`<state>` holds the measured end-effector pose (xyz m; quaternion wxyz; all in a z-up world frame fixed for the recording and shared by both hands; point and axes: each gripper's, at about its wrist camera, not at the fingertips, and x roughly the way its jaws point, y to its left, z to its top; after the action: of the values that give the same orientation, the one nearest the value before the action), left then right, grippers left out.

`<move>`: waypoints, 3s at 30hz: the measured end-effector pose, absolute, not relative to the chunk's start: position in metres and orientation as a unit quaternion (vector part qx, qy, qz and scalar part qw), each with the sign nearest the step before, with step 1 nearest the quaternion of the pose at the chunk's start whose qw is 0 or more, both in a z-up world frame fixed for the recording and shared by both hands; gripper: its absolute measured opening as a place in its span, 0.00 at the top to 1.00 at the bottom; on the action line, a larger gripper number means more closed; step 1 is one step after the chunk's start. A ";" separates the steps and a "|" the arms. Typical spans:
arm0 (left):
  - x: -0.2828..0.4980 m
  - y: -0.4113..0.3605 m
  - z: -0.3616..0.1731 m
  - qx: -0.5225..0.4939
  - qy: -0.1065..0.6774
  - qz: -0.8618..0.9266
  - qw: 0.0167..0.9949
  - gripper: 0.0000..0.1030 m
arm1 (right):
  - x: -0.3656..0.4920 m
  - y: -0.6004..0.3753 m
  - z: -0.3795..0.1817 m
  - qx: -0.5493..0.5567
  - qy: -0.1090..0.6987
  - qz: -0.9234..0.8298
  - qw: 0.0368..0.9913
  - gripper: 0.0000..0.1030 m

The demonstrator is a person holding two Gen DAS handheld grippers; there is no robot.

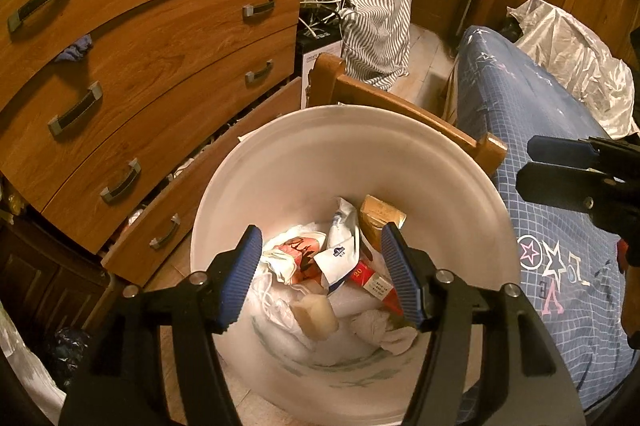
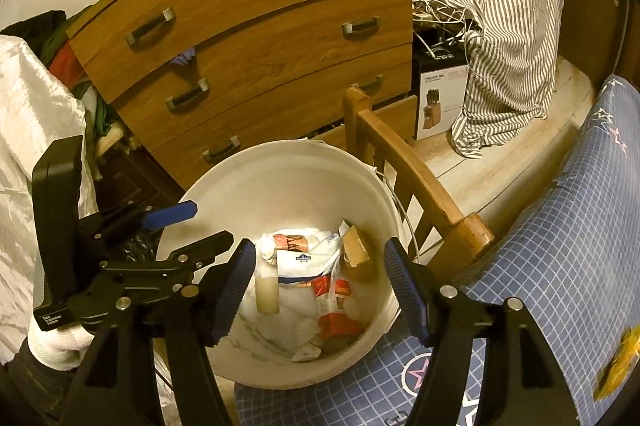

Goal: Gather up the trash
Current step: 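Open both tools to drop the sponge block and lid into the bucket, then move both tools back over the remaining trash on the bed, then grasp the white tablet box with the left tool while the right tool grasps the beige knitted sock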

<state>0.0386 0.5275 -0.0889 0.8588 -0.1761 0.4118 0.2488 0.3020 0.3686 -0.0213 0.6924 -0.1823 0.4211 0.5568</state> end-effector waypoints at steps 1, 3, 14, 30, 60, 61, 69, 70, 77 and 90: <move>0.038 0.528 -0.089 -0.176 0.412 0.250 0.859 0.42 | 0.302 0.369 -0.022 -0.182 0.421 0.557 0.692 0.34; 0.038 0.529 -0.089 -0.177 0.411 0.252 0.858 0.42 | 0.302 0.368 -0.021 -0.181 0.421 0.557 0.693 0.34; 0.034 0.526 -0.084 -0.175 0.408 0.253 0.860 0.42 | 0.298 0.352 -0.015 -0.174 0.416 0.559 0.696 0.34; 0.048 0.448 -0.076 -0.152 0.408 0.206 0.876 0.42 | 0.295 0.200 -0.019 -0.100 0.403 0.548 0.726 0.34; 0.163 0.191 -0.079 -0.077 0.411 0.003 0.908 0.29 | 0.458 -0.328 -0.129 0.015 0.460 0.308 0.832 0.40; 0.162 0.191 -0.081 -0.079 0.413 -0.001 0.907 0.29 | 0.439 -0.317 -0.121 0.005 0.456 0.331 0.826 0.41; 0.160 0.145 -0.099 -0.069 0.433 -0.045 0.898 0.29 | 0.331 -0.311 -0.086 -0.028 0.399 0.423 0.813 0.41; 0.159 0.139 -0.101 -0.068 0.435 -0.049 0.896 0.29 | 0.331 -0.323 -0.087 -0.024 0.400 0.411 0.819 0.40; 0.164 0.090 -0.113 -0.062 0.454 -0.088 0.885 0.29 | 0.353 -0.362 -0.103 0.000 0.420 0.354 0.836 0.40; 0.198 0.048 -0.129 -0.077 0.472 -0.092 0.873 0.29 | 0.353 -0.292 -0.151 0.043 0.443 0.388 0.807 0.37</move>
<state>0.1984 0.0477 -0.1294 0.8734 -0.0771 0.4720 -0.0921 0.3529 -0.2918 -0.1506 0.8072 0.0428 0.4429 0.3877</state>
